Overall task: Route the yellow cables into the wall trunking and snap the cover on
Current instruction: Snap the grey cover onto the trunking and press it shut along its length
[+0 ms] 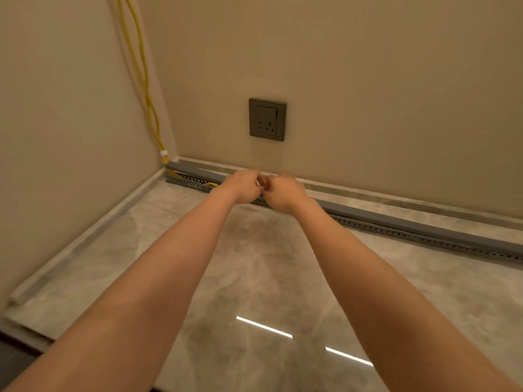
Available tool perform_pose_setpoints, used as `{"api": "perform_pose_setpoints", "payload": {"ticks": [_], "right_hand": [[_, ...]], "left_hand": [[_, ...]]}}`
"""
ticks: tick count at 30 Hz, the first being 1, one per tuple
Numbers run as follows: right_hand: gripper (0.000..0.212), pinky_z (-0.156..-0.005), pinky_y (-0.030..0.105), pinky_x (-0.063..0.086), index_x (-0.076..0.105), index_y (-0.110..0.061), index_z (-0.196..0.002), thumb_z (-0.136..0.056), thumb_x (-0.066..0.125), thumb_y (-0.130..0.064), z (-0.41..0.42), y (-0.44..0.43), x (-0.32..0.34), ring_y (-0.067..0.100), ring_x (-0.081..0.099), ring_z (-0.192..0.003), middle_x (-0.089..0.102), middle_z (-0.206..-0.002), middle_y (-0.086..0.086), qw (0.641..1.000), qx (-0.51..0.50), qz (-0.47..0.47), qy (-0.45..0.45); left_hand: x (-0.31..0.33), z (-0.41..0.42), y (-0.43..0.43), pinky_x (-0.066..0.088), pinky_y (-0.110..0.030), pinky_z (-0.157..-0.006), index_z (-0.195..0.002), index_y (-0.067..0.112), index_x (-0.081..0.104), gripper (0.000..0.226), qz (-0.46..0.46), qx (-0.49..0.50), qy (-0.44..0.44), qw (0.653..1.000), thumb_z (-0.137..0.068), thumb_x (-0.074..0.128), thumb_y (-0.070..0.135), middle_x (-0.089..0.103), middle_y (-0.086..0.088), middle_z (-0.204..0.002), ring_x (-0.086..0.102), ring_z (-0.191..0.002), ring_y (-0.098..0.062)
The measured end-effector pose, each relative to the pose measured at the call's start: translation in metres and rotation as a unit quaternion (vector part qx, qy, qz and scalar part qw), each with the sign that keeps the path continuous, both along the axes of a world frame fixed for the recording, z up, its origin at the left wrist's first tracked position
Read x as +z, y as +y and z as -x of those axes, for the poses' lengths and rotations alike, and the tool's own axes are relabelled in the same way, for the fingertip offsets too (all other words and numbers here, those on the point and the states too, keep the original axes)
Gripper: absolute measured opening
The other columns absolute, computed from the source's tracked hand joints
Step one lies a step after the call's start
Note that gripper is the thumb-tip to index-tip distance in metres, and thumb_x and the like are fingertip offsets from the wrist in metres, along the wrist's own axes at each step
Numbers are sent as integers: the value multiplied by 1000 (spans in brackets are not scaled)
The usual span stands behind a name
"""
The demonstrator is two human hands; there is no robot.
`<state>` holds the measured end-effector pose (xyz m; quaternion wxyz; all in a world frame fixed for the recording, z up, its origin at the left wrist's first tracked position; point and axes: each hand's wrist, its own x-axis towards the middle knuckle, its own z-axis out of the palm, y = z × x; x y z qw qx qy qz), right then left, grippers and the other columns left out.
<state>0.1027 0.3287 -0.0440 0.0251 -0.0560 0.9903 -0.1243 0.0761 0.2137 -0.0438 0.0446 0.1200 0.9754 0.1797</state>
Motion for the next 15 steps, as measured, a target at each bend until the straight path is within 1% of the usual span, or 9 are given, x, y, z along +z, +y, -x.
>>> {"api": "perform_pose_setpoints", "payload": {"ticks": [4,9,13,15], "right_hand": [[34,-98,44,40,53,-13,-123,-91,47,-22,2,-28,-3,34,44,-123,51,-130,16,1000,7,-6,-10],[39,-99,46,38,47,-11,-128,-90,48,-18,10,-39,-10,34,41,-125,48,-132,17,999,21,-42,-28],[42,-99,45,38,45,-11,-130,-89,50,-19,22,-48,-18,34,41,-126,47,-133,16,997,44,-57,-35],[41,-100,44,38,46,-11,-129,-89,50,-19,27,-56,-22,34,41,-126,47,-133,16,997,51,-53,-34]], "left_hand": [[-3,1,-32,45,-39,-99,-120,16,56,32,20,13,2,1000,-89,50,17,61,-10,-127,54,-119,-30],[-12,1,-51,43,-37,-94,-122,16,54,31,44,36,-3,998,-91,47,16,60,-10,-127,53,-119,-31],[-22,-1,-66,44,-38,-97,-123,16,53,34,49,58,-15,997,-90,48,16,59,-10,-127,53,-119,-30],[-27,-4,-74,42,-37,-98,-124,16,53,34,51,71,-21,996,-90,48,16,59,-8,-127,52,-121,-29]]}}
